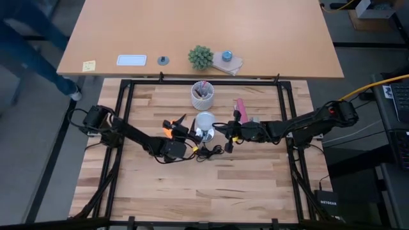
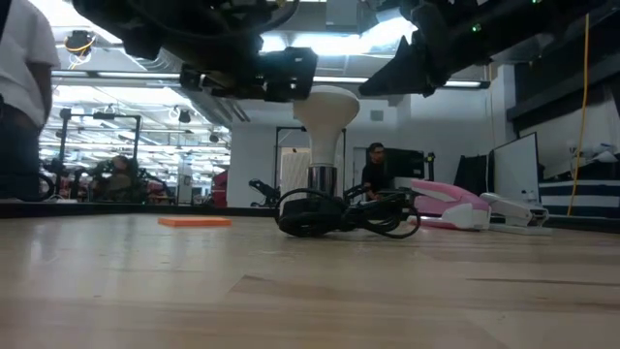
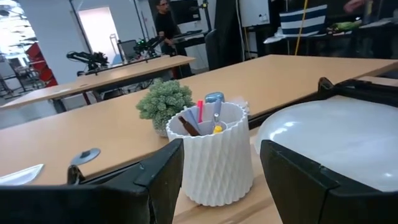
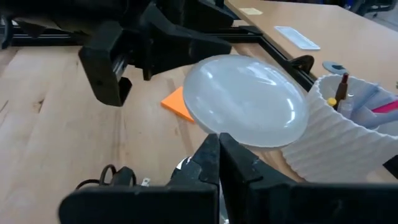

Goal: Screw lightbulb
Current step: Remove the lightbulb from the lamp

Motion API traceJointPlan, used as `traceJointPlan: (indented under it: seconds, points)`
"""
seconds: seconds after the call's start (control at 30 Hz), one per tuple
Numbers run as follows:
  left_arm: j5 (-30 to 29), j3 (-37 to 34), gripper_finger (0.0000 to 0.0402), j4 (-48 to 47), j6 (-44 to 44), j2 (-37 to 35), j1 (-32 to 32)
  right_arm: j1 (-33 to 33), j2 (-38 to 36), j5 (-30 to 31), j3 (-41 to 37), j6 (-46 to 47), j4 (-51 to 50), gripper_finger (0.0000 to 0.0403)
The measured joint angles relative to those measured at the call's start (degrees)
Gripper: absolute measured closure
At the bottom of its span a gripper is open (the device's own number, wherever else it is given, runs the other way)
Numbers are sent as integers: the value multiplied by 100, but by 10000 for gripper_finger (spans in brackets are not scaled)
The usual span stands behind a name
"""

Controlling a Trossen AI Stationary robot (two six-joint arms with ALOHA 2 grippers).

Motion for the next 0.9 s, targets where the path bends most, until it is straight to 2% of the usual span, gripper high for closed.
traceJointPlan:
  seconds: [0.33,0.6,0.9]
  points:
    - [153,0,196,-6,-4,-7,19,-231,413,149,4,-22,282,400]
    - [216,0,196,-6,-21,-7,-157,-317,422,203,2,-20,267,400]
    - [1060,0,196,-9,-399,-13,-199,-356,422,209,-2,-24,270,400]
